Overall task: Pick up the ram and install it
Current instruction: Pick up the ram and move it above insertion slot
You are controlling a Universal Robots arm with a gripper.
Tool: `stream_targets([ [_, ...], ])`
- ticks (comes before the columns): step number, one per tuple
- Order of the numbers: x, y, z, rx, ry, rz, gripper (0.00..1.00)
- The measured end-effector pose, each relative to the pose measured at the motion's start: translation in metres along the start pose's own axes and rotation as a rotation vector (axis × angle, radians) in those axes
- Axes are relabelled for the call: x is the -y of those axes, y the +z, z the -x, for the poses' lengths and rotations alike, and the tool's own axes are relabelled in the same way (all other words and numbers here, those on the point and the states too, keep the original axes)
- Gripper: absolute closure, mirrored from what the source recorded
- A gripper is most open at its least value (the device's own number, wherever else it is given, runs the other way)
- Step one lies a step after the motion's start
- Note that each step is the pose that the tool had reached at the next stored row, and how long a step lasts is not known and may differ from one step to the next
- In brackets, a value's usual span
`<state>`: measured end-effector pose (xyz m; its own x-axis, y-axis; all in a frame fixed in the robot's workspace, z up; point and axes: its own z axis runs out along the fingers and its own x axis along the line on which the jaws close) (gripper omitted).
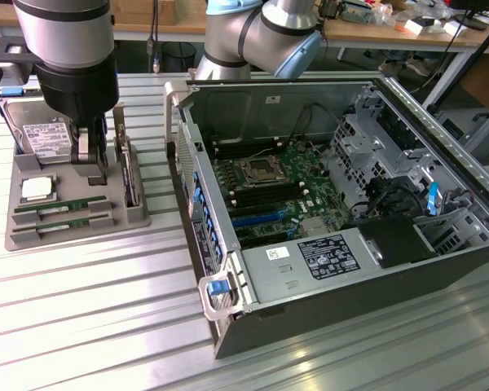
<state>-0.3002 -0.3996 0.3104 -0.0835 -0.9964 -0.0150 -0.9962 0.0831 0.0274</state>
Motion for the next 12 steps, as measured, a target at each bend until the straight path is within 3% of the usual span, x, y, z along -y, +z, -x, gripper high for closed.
stream_targets([
  [12,0.0002,0.0067,-0.0002,0.0000,0.000,0.0001,0.64],
])
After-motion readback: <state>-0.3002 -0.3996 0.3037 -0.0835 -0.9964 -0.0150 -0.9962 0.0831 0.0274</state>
